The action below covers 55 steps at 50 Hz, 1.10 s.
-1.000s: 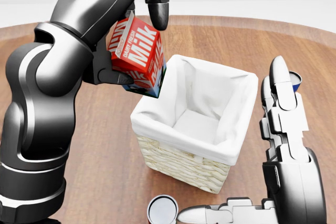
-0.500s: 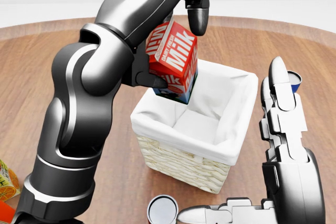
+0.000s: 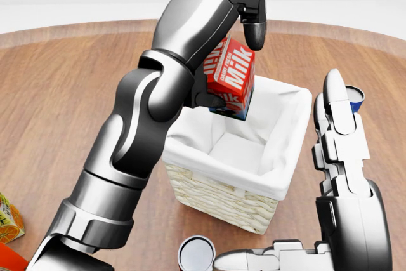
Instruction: Pick the milk and place it in the basket.
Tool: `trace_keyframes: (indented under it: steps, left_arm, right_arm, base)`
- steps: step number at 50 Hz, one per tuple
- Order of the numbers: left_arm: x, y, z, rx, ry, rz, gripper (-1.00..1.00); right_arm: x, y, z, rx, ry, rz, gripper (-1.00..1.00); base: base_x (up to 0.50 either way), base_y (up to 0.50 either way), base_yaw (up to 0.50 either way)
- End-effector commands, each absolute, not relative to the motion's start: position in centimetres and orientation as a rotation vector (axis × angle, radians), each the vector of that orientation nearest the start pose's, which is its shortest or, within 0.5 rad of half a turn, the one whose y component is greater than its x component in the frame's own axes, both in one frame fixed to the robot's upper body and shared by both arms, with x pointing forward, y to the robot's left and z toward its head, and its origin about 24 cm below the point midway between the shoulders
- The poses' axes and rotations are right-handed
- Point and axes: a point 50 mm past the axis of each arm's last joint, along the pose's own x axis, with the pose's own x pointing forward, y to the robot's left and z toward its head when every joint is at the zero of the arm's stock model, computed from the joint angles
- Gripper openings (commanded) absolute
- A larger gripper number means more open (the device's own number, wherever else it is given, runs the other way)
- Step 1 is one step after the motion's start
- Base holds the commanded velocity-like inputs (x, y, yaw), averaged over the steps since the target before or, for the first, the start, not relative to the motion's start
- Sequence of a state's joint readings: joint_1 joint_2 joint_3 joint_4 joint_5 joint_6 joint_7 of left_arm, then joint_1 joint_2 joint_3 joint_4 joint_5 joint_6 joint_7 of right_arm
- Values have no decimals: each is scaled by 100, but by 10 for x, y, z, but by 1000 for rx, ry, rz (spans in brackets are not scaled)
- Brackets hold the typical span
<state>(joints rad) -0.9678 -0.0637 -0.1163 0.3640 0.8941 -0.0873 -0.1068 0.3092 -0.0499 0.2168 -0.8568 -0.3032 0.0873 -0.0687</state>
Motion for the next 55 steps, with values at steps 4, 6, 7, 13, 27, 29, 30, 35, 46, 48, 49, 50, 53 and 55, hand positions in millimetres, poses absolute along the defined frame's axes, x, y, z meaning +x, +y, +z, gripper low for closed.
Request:
trace_keyframes:
  steps: [4, 6, 7, 13, 27, 29, 30, 35, 46, 48, 49, 50, 53, 55]
  left_arm:
    - [375, 21, 245, 931, -693, -89, -100]
    - [379, 23, 243, 934, -677, -74, -100]
    - [381, 24, 243, 931, -672, -63, -100]
    - [391, 25, 242, 922, -638, -38, -100]
    - [392, 18, 246, 885, -651, -1, -100]
    - [391, 16, 245, 887, -653, -14, -100]
    - [391, 13, 242, 894, -645, -29, -100]
    - [390, 8, 235, 911, -632, -48, -100]
    - [389, 0, 229, 922, -627, -63, -100]
    - [389, 0, 227, 926, -620, -60, -100]
    - [390, 0, 225, 931, -618, -58, -100]
    - [390, 0, 224, 933, -614, -56, -100]
    - [392, 1, 220, 944, -600, -45, -100]
    - [393, 0, 218, 949, -592, -41, -100]
  right_arm:
    - [166, -130, 165, -236, -493, -27, 100]
    - [166, -130, 165, -236, -494, -27, 100]
    - [166, -130, 165, -236, -493, -27, 100]
    - [166, -130, 164, -236, -491, -25, 100]
    - [166, -129, 163, -235, -485, -21, 100]
    - [166, -129, 163, -235, -486, -21, 100]
    - [166, -129, 163, -235, -485, -21, 100]
    - [166, -129, 163, -234, -482, -21, 100]
    - [166, -130, 162, -235, -480, -23, 100]
    - [166, -130, 162, -234, -478, -22, 100]
    - [166, -129, 162, -235, -480, -21, 100]
    - [166, -129, 163, -235, -482, -20, 100]
    - [165, -129, 163, -234, -485, -20, 100]
    - [166, -129, 162, -235, -481, -20, 100]
  base:
    - [0, 0, 0]
    - [0, 0, 0]
    - [0, 0, 0]
    - [0, 0, 0]
    - [0, 0, 0]
    - [0, 0, 0]
    - [0, 0, 0]
    - [0, 0, 0]
    - [0, 0, 0]
    - [0, 0, 0]
    - [0, 0, 0]
    - [0, 0, 0]
    - [0, 0, 0]
    - [0, 0, 0]
